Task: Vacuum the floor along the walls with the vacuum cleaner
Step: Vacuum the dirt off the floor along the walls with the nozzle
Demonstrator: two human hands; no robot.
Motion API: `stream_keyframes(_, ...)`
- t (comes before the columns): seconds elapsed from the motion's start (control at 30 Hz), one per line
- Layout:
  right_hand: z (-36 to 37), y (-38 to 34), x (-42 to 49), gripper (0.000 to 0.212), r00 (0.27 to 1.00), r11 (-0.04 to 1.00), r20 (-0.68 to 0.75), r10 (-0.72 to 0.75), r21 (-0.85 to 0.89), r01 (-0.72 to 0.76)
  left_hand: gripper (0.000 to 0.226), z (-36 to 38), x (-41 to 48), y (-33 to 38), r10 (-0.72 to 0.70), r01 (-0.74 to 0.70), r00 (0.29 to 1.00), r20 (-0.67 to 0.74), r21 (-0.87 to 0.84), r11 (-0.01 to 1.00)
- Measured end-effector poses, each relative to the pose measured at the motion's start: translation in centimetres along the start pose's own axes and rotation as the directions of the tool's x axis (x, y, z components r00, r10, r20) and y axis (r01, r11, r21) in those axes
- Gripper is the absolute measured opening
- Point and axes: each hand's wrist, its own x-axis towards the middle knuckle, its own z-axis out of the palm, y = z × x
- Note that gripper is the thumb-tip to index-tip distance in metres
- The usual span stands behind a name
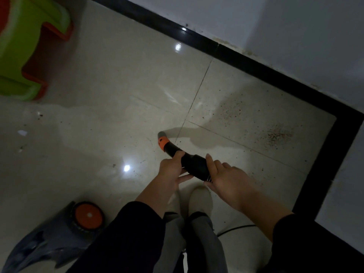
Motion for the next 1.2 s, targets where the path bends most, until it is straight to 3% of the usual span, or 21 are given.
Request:
stream_keyframes(0.17,0.1,-2.0,0.7,0.08,0.998,0.998,0.003,-0.067,0.0,0.067,0.045,-2.5,-0.1,-0.3,-0.001,0.001,1.0,-0.026,-0.03,1.0)
stream_keyframes(0.33,-0.9,-4.0,2.2,0.077,0.984,0.989,0.116,-0.137,0.077,0.128,0.045,-4.6,0.3,0.3,0.011,-0.013,0.999,-0.04,-0.049,0.999)
stream_keyframes(0.4,-1.4,-4.9,2.7,0.071,0.968,0.981,0.226,-0.11,0.181,0.069,0.045,-5.1,0.5,0.6,0.015,-0.017,0.999,-0.044,-0.05,0.999)
stream_keyframes(0.53,-1.2,-6.0,3.7,0.068,0.963,0.989,0.256,-0.081,0.143,0.045,0.045,-6.3,0.7,0.9,0.018,-0.022,0.998,-0.063,-0.06,0.998)
stream_keyframes(0.8,1.2,-8.6,4.5,0.084,0.991,0.994,0.085,-0.101,0.058,0.096,0.044,-9.4,0.8,0.7,0.0,-0.009,0.994,-0.108,-0.085,0.996)
stream_keyframes(1.2,1.0,-7.7,3.2,0.085,0.996,0.997,0.054,-0.073,0.014,0.072,0.041,-8.4,0.3,-0.6,0.009,-0.016,0.998,-0.069,-0.1,0.995)
